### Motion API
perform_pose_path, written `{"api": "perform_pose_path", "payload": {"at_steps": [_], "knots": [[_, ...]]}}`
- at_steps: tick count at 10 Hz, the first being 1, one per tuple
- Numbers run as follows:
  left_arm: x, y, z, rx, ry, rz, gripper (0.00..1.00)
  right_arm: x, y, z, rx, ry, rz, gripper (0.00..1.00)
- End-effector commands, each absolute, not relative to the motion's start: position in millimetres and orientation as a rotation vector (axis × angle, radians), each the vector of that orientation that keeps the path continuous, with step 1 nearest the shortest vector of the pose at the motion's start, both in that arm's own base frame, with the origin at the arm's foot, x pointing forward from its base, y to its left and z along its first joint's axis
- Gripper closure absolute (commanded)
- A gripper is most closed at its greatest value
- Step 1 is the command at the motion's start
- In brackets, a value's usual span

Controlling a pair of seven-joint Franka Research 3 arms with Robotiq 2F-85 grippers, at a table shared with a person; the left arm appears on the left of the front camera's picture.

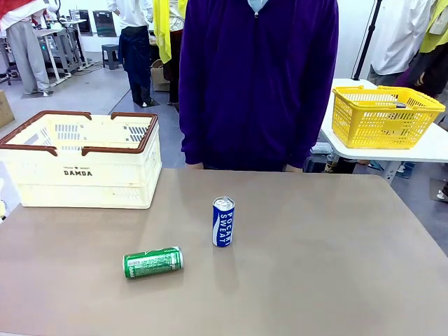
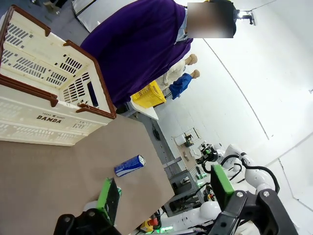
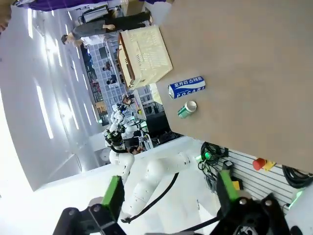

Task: Place the drinks into the Shopping basket.
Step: Pick up one drink and place it into the Shopping basket.

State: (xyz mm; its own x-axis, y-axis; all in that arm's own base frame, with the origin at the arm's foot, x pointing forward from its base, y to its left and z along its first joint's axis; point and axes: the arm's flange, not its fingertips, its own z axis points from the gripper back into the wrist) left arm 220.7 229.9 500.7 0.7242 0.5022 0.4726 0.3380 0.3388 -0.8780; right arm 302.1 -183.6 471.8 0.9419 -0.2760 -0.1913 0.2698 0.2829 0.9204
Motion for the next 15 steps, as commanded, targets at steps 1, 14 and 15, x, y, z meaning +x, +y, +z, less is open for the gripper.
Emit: {"api": "perform_pose_path", "payload": {"at_steps": [1,14,15], "knots": [[220.7,229.9,500.7,-1.259,-0.808,0.124,0.0,303.3,-184.7,476.0,1.233,0.015,-0.377,0.0],[316.3,-274.0,543.4,-0.788,-0.154,-0.112,0.0,303.3,-184.7,476.0,1.233,0.015,-0.377,0.0],[316.3,-274.0,543.4,-0.788,-0.154,-0.112,0.0,303.3,-184.7,476.0,1.233,0.015,-0.377,0.0]]}}
